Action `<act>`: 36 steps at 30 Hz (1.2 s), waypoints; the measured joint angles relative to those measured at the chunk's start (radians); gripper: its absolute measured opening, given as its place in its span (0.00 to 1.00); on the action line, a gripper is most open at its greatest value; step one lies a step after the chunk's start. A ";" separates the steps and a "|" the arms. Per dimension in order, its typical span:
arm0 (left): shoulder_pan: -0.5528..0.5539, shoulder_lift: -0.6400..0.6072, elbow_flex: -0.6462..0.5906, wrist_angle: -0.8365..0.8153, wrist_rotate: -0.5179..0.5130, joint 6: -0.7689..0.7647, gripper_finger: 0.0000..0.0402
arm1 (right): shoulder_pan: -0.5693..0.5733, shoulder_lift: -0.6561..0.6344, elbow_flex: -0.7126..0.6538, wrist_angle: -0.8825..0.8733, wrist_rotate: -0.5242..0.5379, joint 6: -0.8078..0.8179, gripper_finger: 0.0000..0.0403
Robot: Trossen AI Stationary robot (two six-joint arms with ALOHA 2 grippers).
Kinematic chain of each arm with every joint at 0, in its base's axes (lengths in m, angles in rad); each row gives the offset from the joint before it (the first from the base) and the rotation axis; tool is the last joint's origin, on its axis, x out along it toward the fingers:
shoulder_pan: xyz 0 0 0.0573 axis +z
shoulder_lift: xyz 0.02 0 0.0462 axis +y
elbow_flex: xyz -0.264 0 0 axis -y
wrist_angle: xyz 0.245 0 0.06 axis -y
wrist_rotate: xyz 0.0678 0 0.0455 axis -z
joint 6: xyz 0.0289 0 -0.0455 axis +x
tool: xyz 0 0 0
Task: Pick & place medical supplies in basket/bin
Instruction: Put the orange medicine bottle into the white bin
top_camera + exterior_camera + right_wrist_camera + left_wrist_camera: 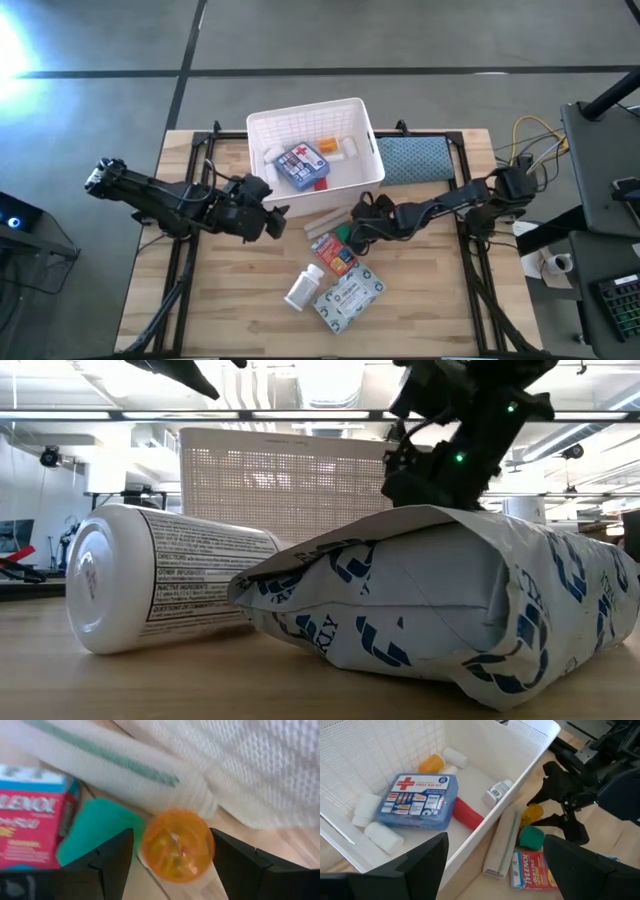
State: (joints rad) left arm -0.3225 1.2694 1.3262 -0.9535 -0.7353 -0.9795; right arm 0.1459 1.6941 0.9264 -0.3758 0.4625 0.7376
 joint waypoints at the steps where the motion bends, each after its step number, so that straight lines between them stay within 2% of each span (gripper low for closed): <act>1: 0.000 0.000 -0.001 0.000 0.000 0.000 0.76 | 0.000 0.004 0.000 -0.004 -0.011 0.017 0.59; 9: 0.000 0.000 -0.001 0.000 0.000 0.001 0.76 | 0.000 0.007 -0.003 -0.029 -0.067 0.106 0.53; 16: 0.000 0.000 -0.002 -0.001 0.000 0.001 0.76 | 0.020 -0.090 -0.003 -0.043 0.015 0.107 0.32; 18: 0.000 0.000 -0.002 -0.001 0.000 0.001 0.76 | 0.022 -0.136 -0.003 -0.043 0.019 0.083 0.29; 24: 0.000 0.000 -0.002 -0.002 0.000 0.001 0.76 | 0.029 -0.358 0.050 -0.044 -0.072 -0.009 0.27; 26: 0.000 0.000 -0.002 -0.001 0.000 0.007 0.76 | 0.029 -0.437 0.087 -0.034 -0.069 -0.059 0.27; 28: 0.000 0.000 -0.002 0.000 -0.001 0.020 0.76 | 0.014 -0.491 0.129 -0.012 -0.006 -0.141 0.28; 30: 0.006 0.000 -0.002 0.015 -0.001 0.042 0.76 | -0.028 -0.513 0.183 0.007 0.073 -0.246 0.30; 31: 0.011 0.000 -0.002 0.033 0.000 0.057 0.76 | -0.069 -0.510 0.215 0.002 0.081 -0.288 0.31; 34: 0.024 0.000 -0.002 0.117 0.002 0.123 0.76 | -0.213 -0.459 0.312 -0.056 -0.006 -0.318 0.35; 36: 0.024 0.000 -0.002 0.187 0.044 0.182 0.76 | -0.286 -0.405 0.373 -0.104 -0.070 -0.325 0.39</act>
State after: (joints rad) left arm -0.2981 1.2697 1.3239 -0.7663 -0.6916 -0.7977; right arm -0.1403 1.2895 1.2993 -0.4797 0.3927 0.4124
